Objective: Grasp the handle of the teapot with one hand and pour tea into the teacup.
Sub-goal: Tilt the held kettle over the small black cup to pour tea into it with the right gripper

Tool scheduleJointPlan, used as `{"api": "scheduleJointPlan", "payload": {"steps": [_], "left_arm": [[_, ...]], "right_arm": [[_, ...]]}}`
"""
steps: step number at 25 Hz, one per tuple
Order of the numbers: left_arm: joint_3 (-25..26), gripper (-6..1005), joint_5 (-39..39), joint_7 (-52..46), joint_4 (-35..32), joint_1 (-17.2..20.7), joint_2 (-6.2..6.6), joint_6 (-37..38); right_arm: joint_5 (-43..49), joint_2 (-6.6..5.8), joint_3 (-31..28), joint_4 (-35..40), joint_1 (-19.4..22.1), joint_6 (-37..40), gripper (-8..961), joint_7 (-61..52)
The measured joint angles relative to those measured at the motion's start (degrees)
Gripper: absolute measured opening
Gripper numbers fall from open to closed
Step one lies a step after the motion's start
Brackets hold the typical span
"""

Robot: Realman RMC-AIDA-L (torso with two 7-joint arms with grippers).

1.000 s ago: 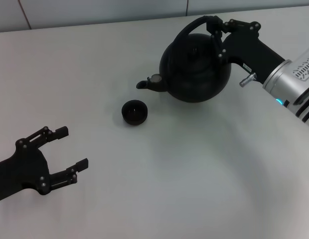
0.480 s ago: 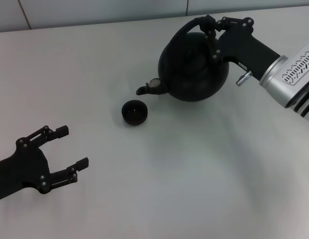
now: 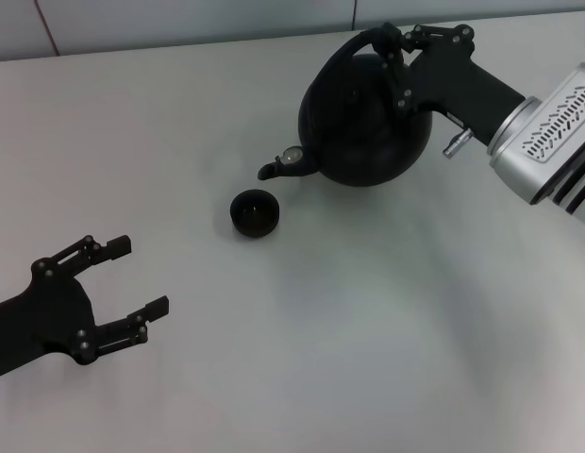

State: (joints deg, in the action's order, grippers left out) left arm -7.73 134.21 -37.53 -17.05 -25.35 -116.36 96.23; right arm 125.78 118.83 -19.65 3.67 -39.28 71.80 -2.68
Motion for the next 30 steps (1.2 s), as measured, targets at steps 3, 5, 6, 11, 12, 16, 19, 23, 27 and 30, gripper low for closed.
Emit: {"api": "scheduleJointPlan", "payload": {"steps": [3, 5, 6, 11, 12, 16, 19, 23, 27, 30], "left_arm": [[0.00, 856, -0.10, 0.00, 0.00, -0.05, 0.00, 0.01], [0.00, 856, -0.11, 0.00, 0.00, -0.05, 0.00, 0.01], [0.00, 856, -0.11, 0.00, 0.00, -0.05, 0.00, 0.01], [0.00, 856, -0.14, 0.00, 0.00, -0.05, 0.00, 0.01], [0.00, 856, -0.15, 0.00, 0.00, -0.06, 0.00, 0.01], [0.00, 856, -0.18, 0.00, 0.00, -0.05, -0.04, 0.01], [0.00, 856, -0.18, 0.00, 0.00, -0.05, -0.06, 0.01], [0.00, 856, -0.18, 0.00, 0.00, -0.05, -0.08, 0.01], [0.00, 856, -0.18, 0.00, 0.00, -0.06, -0.09, 0.01], [0.00, 856, -0.18, 0.00, 0.00, -0.05, -0.09, 0.01]], "right_arm": [[0.00, 0.00, -0.02, 0.28, -0.27, -0.02, 76, 0.77], [0.00, 0.00, -0.04, 0.31, -0.47, -0.13, 76, 1.26], [0.00, 0.00, -0.04, 0.33, -0.52, -0.15, 76, 1.33], [-0.01, 0.00, 0.51, 0.52, -0.86, -0.18, 77, 1.41], [-0.01, 0.00, 0.51, 0.52, -0.86, -0.18, 77, 1.41], [-0.01, 0.05, 0.83, 0.55, -1.08, -0.30, 76, 2.61], [-0.01, 0.07, 0.84, 0.55, -1.15, -0.34, 76, 2.76], [-0.02, 0.08, 0.84, 0.55, -1.18, -0.35, 76, 2.77], [-0.02, 0.16, 0.84, 0.54, -1.05, -0.35, 77, 2.77], [-0.01, 0.17, 0.84, 0.50, -0.98, -0.36, 77, 2.77]]}}
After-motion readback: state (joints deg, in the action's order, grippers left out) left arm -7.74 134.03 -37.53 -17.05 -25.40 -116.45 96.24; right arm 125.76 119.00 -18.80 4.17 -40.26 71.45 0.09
